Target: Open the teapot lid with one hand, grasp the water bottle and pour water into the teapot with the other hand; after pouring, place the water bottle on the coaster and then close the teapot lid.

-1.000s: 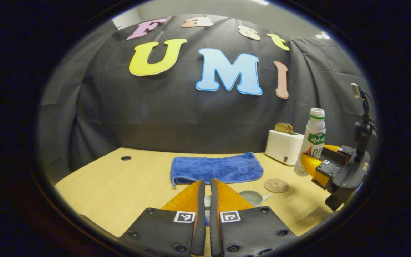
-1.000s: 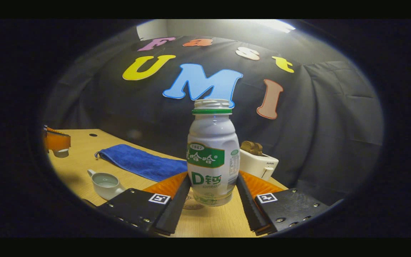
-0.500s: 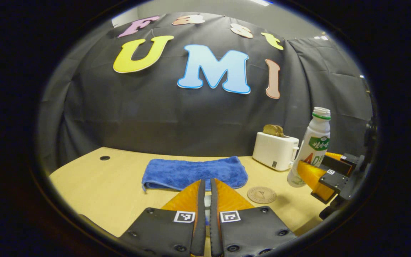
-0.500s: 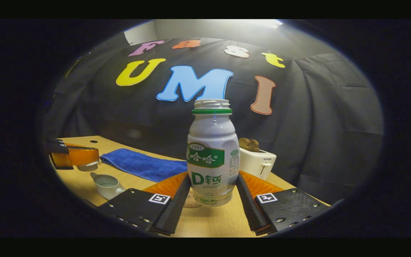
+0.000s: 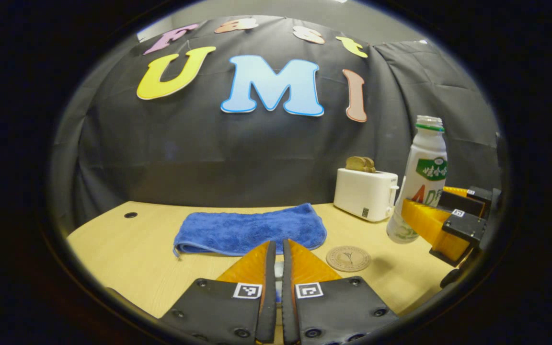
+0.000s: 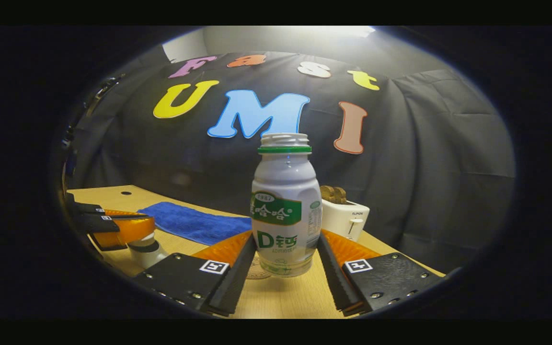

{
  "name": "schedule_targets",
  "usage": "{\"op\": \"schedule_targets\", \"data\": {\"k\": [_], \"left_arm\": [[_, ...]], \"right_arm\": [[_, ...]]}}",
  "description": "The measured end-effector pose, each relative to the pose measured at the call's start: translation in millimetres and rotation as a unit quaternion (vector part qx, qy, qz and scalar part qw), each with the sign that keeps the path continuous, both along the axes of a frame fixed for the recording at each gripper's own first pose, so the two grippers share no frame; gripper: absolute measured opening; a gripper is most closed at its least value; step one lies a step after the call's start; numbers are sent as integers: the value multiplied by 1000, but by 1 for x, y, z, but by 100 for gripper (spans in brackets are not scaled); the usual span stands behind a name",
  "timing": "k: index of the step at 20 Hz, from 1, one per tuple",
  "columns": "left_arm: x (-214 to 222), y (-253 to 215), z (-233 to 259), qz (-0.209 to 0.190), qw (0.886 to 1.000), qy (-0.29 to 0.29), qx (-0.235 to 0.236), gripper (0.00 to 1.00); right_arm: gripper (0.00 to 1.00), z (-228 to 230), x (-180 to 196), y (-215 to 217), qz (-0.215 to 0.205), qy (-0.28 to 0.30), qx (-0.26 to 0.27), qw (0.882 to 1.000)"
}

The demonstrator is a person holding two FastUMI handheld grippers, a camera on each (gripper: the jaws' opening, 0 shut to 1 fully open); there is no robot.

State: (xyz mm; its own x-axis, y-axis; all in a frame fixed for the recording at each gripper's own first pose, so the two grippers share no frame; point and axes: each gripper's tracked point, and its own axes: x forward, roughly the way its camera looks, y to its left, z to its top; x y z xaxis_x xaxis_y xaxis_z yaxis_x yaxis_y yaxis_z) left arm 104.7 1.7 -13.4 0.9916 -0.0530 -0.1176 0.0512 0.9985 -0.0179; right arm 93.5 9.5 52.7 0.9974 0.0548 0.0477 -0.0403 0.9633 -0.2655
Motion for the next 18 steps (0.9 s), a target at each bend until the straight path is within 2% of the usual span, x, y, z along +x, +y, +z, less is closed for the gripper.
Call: {"op": "schedule_targets", "data": {"k": [1,2,8,9,12,18], "left_arm": [[1,-1,-2,0,1000,1,5,12],[2,-1,-5,0,1000,4,7,15],[3,5,-18,7,1000,16,6,15],[5,6,-22,8,1000,18,8,12],[4,4,-22,8,1000,15,15,12],[3,3,-20,10,1000,14,18,23]], "right_arm": [[73,0,1,0,0,0,0,1000],[73,0,1,0,0,0,0,1000],[73,-1,0,1,3,0,1,1000],[73,-1,1,0,3,0,1,1000],[73,1,2,0,0,-1,-1,1000],[74,0,1,-1,-2,2,-4,1000]]}}
